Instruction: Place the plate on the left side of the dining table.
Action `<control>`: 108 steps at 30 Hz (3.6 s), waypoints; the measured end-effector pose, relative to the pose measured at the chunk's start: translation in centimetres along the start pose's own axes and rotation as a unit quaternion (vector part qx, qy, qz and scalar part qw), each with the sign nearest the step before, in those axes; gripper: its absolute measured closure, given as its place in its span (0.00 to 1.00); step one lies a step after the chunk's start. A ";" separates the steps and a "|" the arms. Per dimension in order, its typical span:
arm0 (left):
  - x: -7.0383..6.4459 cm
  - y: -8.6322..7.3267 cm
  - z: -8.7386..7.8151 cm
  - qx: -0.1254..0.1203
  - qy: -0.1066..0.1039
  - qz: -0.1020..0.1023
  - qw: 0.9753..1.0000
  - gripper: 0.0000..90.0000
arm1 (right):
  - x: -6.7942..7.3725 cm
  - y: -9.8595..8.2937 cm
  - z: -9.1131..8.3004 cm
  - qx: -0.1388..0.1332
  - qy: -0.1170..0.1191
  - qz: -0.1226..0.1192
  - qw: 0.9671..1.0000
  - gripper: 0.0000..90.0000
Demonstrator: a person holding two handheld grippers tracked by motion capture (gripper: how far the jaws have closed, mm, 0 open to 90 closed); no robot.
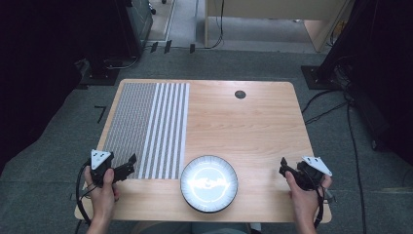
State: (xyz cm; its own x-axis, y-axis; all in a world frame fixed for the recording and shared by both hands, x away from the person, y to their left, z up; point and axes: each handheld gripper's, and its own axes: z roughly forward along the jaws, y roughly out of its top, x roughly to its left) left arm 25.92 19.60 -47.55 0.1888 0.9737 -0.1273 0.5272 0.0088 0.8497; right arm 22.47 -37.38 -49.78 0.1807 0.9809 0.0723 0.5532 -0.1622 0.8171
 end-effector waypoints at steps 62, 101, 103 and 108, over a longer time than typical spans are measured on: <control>-13.3 -2.4 1.1 0.050 -0.169 0.050 0.983 0.32 | 11.2 -1.7 -2.7 -0.021 0.191 -0.044 0.980 0.51; -14.2 -3.7 1.1 0.077 -0.195 0.106 0.972 0.82 | 12.8 -2.7 -3.1 0.045 0.285 -0.030 0.957 0.84; -14.2 -3.7 1.2 0.076 -0.196 0.106 0.972 0.82 | 12.9 -2.8 -3.1 0.044 0.283 -0.037 0.957 0.84; -14.2 -3.8 1.1 0.076 -0.196 0.106 0.972 0.82 | 12.8 -2.7 -3.2 0.058 0.274 -0.042 0.959 0.85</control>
State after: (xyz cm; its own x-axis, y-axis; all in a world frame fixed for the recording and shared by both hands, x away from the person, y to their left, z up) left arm 22.19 5.50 -49.53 0.5921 0.7879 -0.1689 0.5526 -0.2445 0.7968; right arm 20.65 -24.01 -49.24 -0.3062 0.8947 0.3251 0.6396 -0.0595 0.7664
